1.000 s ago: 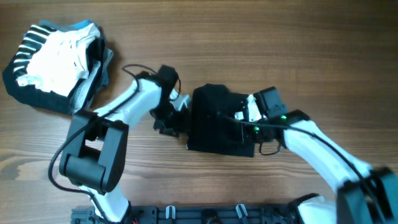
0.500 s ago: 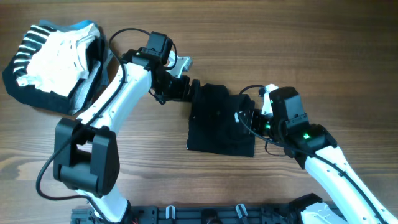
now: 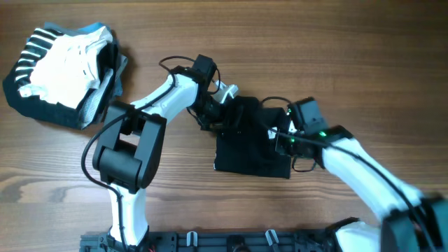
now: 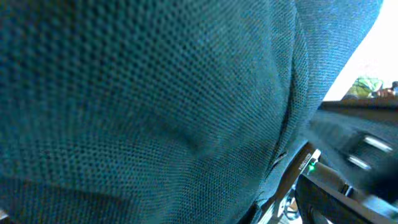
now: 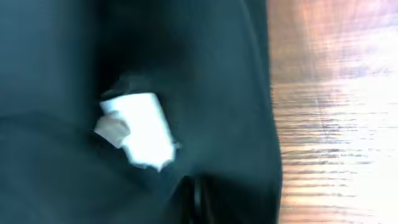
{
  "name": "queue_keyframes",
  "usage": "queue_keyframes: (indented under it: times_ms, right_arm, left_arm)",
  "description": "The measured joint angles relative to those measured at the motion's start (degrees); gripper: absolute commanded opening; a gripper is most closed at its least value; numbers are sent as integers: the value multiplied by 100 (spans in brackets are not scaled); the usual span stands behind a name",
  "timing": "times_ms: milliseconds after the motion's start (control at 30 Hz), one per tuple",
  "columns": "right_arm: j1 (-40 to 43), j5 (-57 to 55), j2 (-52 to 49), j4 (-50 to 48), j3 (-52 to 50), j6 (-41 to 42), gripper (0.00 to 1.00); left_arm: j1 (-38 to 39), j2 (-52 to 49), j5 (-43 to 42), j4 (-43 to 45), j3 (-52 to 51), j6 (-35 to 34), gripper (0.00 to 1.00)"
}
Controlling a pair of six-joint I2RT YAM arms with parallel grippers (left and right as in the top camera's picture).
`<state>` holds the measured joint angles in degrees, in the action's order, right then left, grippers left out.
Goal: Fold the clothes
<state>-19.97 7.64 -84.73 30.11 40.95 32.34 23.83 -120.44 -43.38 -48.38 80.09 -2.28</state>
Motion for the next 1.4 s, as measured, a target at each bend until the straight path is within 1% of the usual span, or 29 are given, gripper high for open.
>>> queue_keyframes:
  times_ms: [67,333,367,400,433,500,533,567,600,700,767,833,867,900,967,1000,1033,1133,1167,1200,1267,1333,1400]
  right_arm:
    - [59,63,-426,-101,59,-7,4]
    - [105,188,-791,-195,321,-68,4]
    - [105,192,-791,-199,321,-68,4]
    - [105,195,-791,-199,321,-68,4]
    - [105,195,-791,-199,321,-68,4]
    - [105,195,-791,-201,321,-68,4]
    - [105,195,-791,-201,319,-68,4]
    - [105,197,-791,-201,321,-68,4]
    - [105,197,-791,-192,321,-70,4]
    - [109,192,-791,-116,348,-140,4]
    - [138,201,-741,9,374,-212,4]
    - [168,199,-590,372,380,-374,5]
    - [181,197,-468,573,378,-483,7]
    - [219,219,-212,743,372,-686,9]
    - [258,264,264,848,431,-1027,12]
    - [267,313,883,874,645,-1335,18]
    - [267,339,1193,837,835,-1456,18]
    - [267,352,1510,782,876,-1537,18]
    - [267,354,1624,785,876,-1534,18]
    - [267,354,1648,800,876,-1532,18]
    - [267,356,1648,852,876,-1515,18]
    - [267,369,1648,863,876,-1467,18]
    - [267,374,1648,861,876,-1445,18]
  left_arm:
    - [11,0,0,4,0,0,100]
    - [20,-2,-4,107,0,-2,99]
    - [44,-11,-28,155,0,-2,95]
    - [76,-31,-52,210,0,-20,89]
    - [114,-50,-92,262,0,-44,78]
    - [210,-133,-157,435,2,-166,59]
    - [249,-179,-155,527,2,-205,40]
    - [295,-289,-181,636,4,-264,24]
    - [304,-348,-275,649,9,-334,15]
    - [291,-428,-323,619,7,-413,4]
    - [238,-428,-350,505,15,-426,4]
    - [96,-428,-367,74,63,-409,4]
    - [37,-433,-358,-186,109,-378,4]
    - [-105,-433,-339,-682,243,-291,4]
    - [-426,-426,-251,-1392,551,-114,4]
    - [-728,-415,-205,-1915,929,44,4]
    - [-1355,-269,-127,-2260,1655,308,4]
    - [-1895,-181,-57,-3036,2647,424,4]
    - [-2052,-179,-68,-3134,2946,472,4]
    - [-2761,-83,-83,-3095,3856,487,4]
    - [-3429,-2,-85,-3110,4430,503,4]
    - [-4118,57,-83,-2920,4804,498,4]
    - [-4784,111,-68,-2660,4940,496,4]
